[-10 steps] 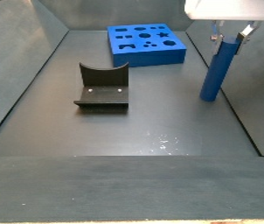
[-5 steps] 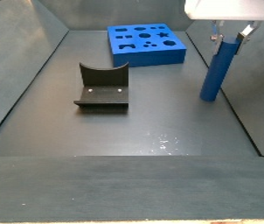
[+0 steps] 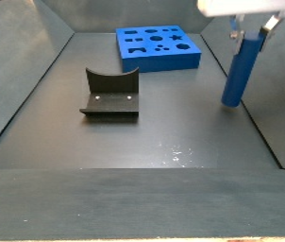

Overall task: Pick up the round object. Move up. Move to above the board. Insert the round object.
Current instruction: Move to above the board.

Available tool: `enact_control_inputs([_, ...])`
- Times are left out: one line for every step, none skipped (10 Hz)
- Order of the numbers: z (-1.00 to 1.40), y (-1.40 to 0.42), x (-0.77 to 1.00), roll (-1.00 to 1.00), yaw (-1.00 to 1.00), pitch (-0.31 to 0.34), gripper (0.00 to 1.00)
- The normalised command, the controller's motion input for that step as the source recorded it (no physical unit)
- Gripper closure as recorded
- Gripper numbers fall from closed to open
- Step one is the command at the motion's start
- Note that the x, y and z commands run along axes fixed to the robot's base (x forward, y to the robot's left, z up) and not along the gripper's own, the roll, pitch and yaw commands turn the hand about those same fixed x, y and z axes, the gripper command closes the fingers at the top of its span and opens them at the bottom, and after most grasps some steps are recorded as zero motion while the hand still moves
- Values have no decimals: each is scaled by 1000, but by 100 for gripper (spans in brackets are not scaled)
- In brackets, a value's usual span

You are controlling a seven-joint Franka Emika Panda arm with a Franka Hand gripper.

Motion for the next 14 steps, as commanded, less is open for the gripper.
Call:
enact_control_inputs([1000,113,-170,110,68,92,100])
enact_control_inputs([1000,104,-181,105,57,78,100])
enact_control_inputs([845,67,-173,85,39,68,100])
enact_control_inputs([703,51,-166,80,32,71,100])
enact_control_inputs([557,37,-164,76,26,74,100])
enact_control_inputs([410,25,-163,73,21,72,100])
enact_control_inputs([213,8,-164,68,14,69,100])
enact_control_inputs([346,-1000,548,-83,-677,-79,100])
enact_control_inputs([332,-1000,554,-85,-600,-58,100])
enact_control_inputs([335,-1000,563,-96,-400,10,100])
enact_control_inputs([338,-1000,576,-123,-211,74,100])
enact_control_inputs([339,-1000,580,-106,-149,102,100])
enact_control_inputs([338,-1000,594,-42,-48,135,100])
enact_control_inputs([337,-1000,598,-25,-32,131,100])
